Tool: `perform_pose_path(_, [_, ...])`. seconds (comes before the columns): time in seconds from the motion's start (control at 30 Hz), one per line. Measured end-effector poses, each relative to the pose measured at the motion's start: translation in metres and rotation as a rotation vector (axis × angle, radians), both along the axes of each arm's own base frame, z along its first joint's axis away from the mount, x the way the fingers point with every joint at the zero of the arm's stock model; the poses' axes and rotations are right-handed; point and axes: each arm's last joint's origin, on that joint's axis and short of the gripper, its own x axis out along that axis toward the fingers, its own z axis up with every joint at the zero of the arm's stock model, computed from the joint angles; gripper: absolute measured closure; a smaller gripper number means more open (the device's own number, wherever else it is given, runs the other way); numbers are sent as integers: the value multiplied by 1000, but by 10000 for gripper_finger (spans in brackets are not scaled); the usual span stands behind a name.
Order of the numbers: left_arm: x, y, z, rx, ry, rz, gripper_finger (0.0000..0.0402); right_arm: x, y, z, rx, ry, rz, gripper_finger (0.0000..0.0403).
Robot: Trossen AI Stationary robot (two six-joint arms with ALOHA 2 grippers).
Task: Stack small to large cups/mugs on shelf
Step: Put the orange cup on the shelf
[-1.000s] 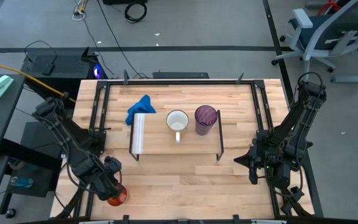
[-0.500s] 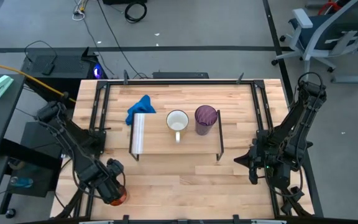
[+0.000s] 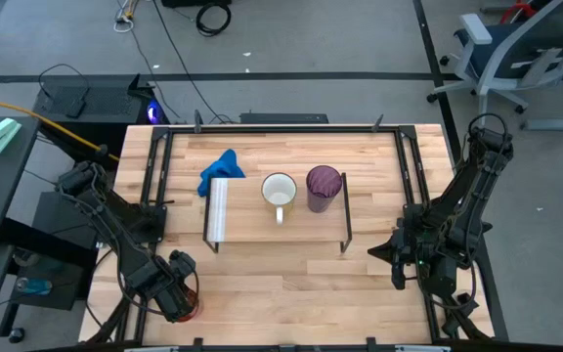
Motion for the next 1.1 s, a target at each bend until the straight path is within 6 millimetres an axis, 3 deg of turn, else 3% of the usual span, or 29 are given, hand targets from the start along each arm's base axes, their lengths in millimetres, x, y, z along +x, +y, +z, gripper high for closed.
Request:
perform_pose_path(0.4, [0,0,0,-1,-1,1,386,0,0,0,0,0,0,392])
perform_pose_path(0.7, [1,-1,3,-9,-19,-67,389,0,0,0,-18,3,12,392])
perform_pose_path(0.9, [8,-1,35,-37,-71,-120,389,0,0,0,-45,-6,18,392])
perform_pose_path(1.1, [20,11,86,-5,-177,-161,389,0,0,0,-62,-2,28,392])
